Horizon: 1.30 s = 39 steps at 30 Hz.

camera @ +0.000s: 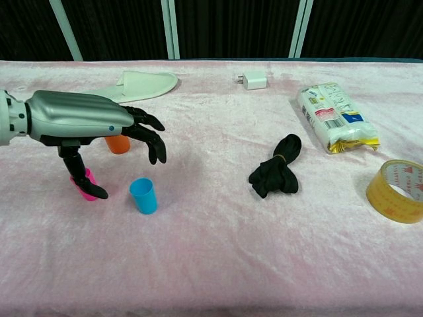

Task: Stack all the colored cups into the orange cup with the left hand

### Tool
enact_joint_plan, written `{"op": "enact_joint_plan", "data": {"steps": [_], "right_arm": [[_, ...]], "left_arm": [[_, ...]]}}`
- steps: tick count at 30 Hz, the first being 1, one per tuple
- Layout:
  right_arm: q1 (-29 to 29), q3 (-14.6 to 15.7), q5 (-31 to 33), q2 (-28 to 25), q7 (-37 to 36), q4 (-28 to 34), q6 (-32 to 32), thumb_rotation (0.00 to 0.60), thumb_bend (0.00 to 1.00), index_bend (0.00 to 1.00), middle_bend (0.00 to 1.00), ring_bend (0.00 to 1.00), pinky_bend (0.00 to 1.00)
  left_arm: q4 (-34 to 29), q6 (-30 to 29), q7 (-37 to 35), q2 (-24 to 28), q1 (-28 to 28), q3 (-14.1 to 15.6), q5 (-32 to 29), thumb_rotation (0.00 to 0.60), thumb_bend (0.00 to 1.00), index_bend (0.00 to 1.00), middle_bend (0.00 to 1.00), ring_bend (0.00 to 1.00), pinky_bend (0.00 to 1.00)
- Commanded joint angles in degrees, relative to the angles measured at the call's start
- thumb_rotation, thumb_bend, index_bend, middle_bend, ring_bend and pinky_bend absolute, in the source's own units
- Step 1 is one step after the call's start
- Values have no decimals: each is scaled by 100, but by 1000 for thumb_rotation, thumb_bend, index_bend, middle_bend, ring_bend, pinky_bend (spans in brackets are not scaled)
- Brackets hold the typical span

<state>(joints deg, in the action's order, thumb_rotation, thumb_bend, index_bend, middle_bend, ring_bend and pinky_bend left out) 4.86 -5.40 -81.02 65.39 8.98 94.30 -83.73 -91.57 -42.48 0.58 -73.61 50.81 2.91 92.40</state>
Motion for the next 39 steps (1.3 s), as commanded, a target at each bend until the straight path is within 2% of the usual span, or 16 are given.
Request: {"op": "enact_joint_plan", "data": {"steps": [1, 11, 19, 31, 34, 39], "right_arm": [[2, -2, 4, -1, -8, -1, 6, 600, 254, 151, 98, 175, 239], [4, -6, 15, -9, -37, 4, 16, 600, 254, 151, 97, 175, 239], [11, -4, 14, -15, -50, -2, 31, 600, 255, 151, 97, 175, 239], [12, 10, -1, -9, -12, -3, 32, 600, 255, 151, 98, 175, 239], [11, 16, -4, -5, 10, 4, 31, 600, 255, 151, 98, 175, 239], [12, 29, -17, 6, 58, 3, 32, 600, 255, 151, 98, 175, 239]], "left_arm": [[100, 89, 87, -125, 50, -18, -41, 600, 205, 273, 312, 0, 0], [466, 344, 331, -563, 169, -68, -260, 600, 290, 374, 393, 0, 0], [521, 246, 296, -616, 151, -70, -286, 600, 359, 491, 497, 0, 0], [254, -362, -86, 11, 32, -361, -340, 600, 361, 488, 496, 0, 0], [614, -350, -449, 91, -4, -606, -791, 600, 361, 483, 494, 0, 0], [1207, -347, -800, -112, -37, -706, -981, 600, 361, 478, 489, 0, 0]]}}
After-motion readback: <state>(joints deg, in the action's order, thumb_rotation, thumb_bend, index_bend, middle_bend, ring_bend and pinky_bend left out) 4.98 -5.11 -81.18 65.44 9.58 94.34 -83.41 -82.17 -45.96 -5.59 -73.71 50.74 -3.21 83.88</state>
